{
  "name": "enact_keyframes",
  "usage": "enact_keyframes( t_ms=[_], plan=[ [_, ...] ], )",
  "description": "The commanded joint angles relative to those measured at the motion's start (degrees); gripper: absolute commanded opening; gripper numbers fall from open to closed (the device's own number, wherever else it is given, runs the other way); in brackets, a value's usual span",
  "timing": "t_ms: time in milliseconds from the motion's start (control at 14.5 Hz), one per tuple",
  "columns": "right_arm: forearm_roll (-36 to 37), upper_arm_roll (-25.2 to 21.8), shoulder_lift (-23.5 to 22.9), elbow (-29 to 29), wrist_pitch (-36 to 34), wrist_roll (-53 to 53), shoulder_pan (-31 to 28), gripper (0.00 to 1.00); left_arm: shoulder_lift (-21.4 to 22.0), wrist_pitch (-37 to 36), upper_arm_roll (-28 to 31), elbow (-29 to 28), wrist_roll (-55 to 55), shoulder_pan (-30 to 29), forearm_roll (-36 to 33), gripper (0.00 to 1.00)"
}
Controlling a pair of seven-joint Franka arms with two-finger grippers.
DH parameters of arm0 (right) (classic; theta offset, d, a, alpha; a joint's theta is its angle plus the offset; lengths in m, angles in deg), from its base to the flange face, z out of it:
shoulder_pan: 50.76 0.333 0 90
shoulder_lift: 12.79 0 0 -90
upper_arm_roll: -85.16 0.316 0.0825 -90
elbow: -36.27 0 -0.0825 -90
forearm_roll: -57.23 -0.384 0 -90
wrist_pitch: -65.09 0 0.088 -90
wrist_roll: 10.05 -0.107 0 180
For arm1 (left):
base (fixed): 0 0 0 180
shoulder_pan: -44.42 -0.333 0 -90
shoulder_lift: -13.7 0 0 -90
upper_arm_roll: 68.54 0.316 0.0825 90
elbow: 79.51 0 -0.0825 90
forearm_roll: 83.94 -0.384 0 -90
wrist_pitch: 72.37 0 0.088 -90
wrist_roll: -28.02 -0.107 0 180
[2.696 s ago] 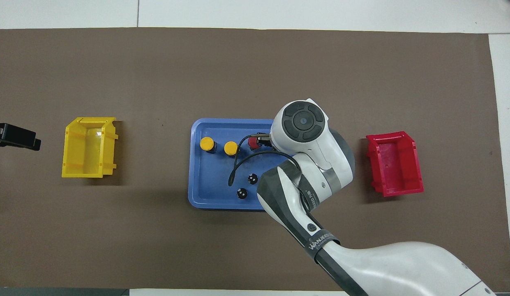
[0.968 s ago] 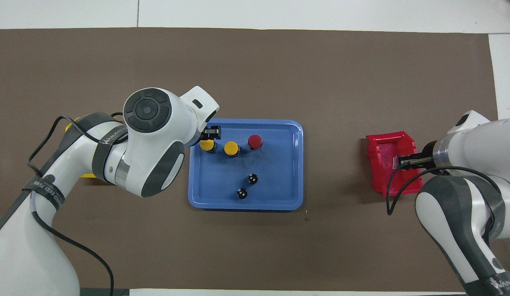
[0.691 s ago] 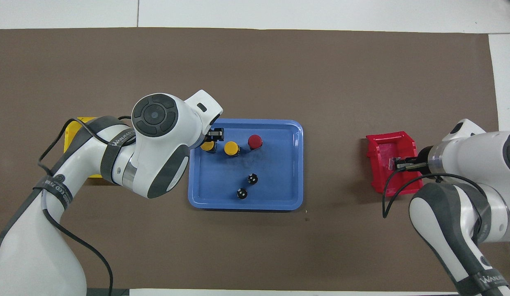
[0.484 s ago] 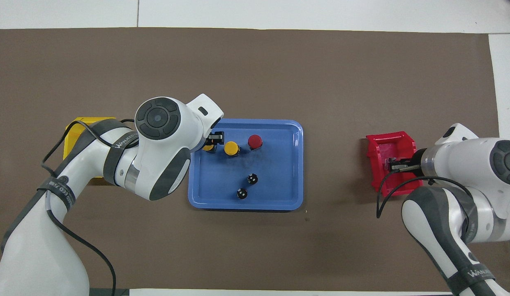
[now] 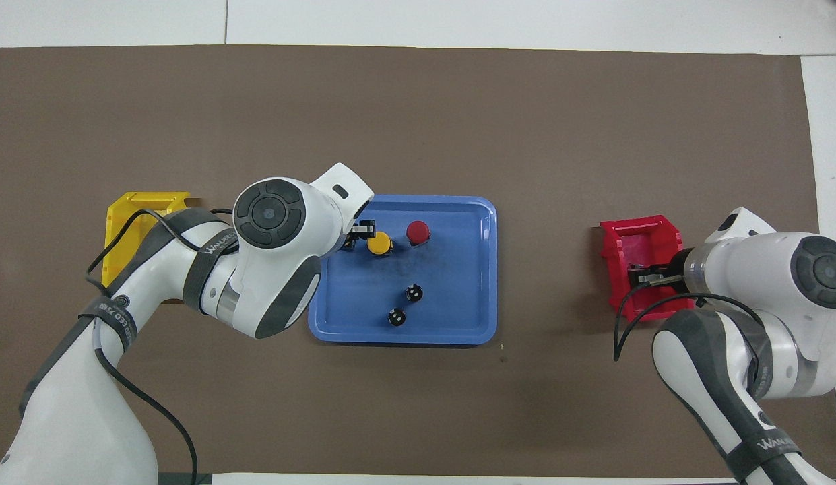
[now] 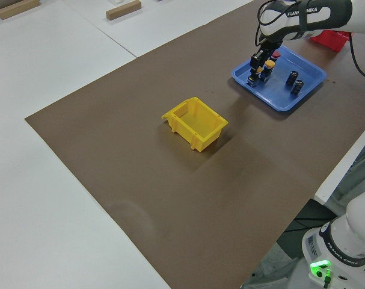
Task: Sort red and yellow buttons by color
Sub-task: 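Carry the yellow button to the yellow bin while the right gripper returns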
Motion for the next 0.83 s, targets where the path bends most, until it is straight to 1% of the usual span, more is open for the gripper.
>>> enact_keyframes(
  t_ms=[0, 69, 138, 207, 276, 346, 415, 484, 553, 622, 691, 760],
  plan=[
    [-1.1, 0.5, -1.2, -4.8, -4.6, 3.3, -1.0, 0.69, 0.5, 0.8, 0.7, -0.8, 0.9, -0.3, 0.9, 0.01],
    [-1.1, 0.5, -1.7, -8.8, -8.8, 3.2, -0.7, 0.7, 0.4, -1.1, 0.7, 1.2, 0.9, -0.8, 0.9, 0.01],
    [-1.1, 0.5, -2.2, -12.7, -12.7, 2.9, -0.3, 0.7, 0.3, -6.0, 0.7, 4.8, 0.8, -0.9, 1.0, 0.01],
    [-1.1, 0.8, -3.0, -17.5, -17.1, 2.6, -0.1, 0.7, 0.3, -13.1, 1.0, 9.4, 0.2, -1.3, 1.2, 0.01],
    [-1.1, 1.1, -4.0, -22.1, -21.6, 1.3, 0.1, 0.71, 0.7, -18.0, 1.0, 11.9, 0.0, -3.0, 2.7, 0.01],
    [-1.1, 2.0, -5.6, -27.3, -26.0, -1.7, 1.4, 0.72, 2.1, -21.6, 1.0, 12.1, -1.5, -4.8, 4.0, 0.01],
    [-1.1, 2.1, -7.8, -32.1, -29.3, -5.6, 3.4, 0.72, 3.6, -24.3, 1.1, 12.1, -6.4, -7.3, 4.6, 0.01],
    [-1.1, 2.1, -9.3, -35.3, -30.0, -10.1, 6.0, 0.72, 4.1, -26.9, 1.2, 12.1, -13.1, -11.8, 4.6, 0.01],
    [-1.1, 2.2, -10.3, -36.6, -28.2, -15.4, 9.3, 0.78, 4.8, -28.4, 1.2, 12.1, -18.9, -15.6, 4.6, 0.01],
    [-1.1, 2.2, -11.3, -37.0, -25.1, -19.9, 12.3, 0.84, 5.0, -28.4, 1.2, 12.2, -23.2, -19.1, 4.6, 0.01],
    [-0.6, 2.2, -13.2, -39.3, -23.7, -24.0, 15.7, 0.85, 5.1, -28.6, 1.2, 12.7, -26.0, -22.1, 4.5, 0.01],
    [-0.1, 2.2, -18.3, -43.8, -23.5, -29.7, 20.0, 0.85, 5.3, -28.5, 1.2, 12.7, -28.8, -25.3, 4.0, 0.01]
  ],
)
